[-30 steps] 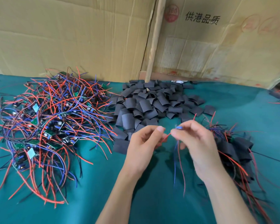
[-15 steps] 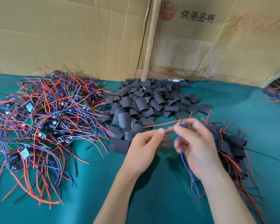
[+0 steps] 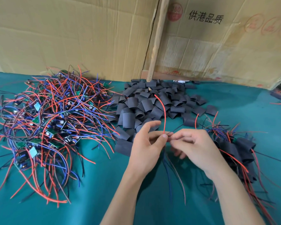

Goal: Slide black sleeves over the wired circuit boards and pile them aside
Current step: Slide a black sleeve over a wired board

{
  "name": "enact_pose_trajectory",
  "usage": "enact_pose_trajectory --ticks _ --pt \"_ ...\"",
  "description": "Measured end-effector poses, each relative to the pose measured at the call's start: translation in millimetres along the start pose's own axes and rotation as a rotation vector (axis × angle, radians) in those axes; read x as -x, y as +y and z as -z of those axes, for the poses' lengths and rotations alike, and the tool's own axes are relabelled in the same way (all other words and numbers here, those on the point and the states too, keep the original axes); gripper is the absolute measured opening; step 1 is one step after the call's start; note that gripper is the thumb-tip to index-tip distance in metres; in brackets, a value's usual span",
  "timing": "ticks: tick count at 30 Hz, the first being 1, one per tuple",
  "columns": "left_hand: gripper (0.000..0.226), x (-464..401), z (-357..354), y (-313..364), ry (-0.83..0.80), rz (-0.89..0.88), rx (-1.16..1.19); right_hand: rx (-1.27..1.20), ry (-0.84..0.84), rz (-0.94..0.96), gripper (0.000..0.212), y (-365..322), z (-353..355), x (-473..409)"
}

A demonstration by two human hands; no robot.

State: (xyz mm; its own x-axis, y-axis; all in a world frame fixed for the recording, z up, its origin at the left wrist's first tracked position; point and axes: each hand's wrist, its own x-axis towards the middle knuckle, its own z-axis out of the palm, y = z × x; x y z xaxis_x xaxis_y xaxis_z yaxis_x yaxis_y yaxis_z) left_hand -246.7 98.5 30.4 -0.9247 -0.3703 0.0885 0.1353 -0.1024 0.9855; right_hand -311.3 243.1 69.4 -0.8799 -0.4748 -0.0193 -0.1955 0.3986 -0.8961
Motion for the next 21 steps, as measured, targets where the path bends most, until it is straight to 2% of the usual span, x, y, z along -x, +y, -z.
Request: enact_pose_trajectory --ticks 2,4,8,11,16,21 --pt "0.025 -0.3 -1.3 0.4 0.04 -0.012 0.016 -0.016 0.105 -0.013 0.025 0.2 0.6 -12.1" --pt "0.028 -0.5 -2.3 0.4 0.124 -0.014 0.048 0.013 0.17 0.014 0.018 -2.6 -5.2 -25.9" --pt "0.037 -0.7 -4.0 -0.4 0.243 -0.039 0.047 0.131 0.178 0.072 0.03 -10.2 -23.3 -50.0" --pt "0.031 -2.1 -4.6 -0.8 0.272 -0.03 0.033 0.236 0.183 0.074 0.033 -5.7 -39.1 -60.1" --pt "0.022 -2.0 -5.4 -2.4 0.307 -0.006 0.011 0.214 0.352 0.03 0.036 1.1 -48.2 -69.5" --pt "0.019 -3.2 -5.4 -3.9 0.248 0.012 0.002 0.262 0.389 -0.035 0.022 -0.8 -51.2 -78.2"
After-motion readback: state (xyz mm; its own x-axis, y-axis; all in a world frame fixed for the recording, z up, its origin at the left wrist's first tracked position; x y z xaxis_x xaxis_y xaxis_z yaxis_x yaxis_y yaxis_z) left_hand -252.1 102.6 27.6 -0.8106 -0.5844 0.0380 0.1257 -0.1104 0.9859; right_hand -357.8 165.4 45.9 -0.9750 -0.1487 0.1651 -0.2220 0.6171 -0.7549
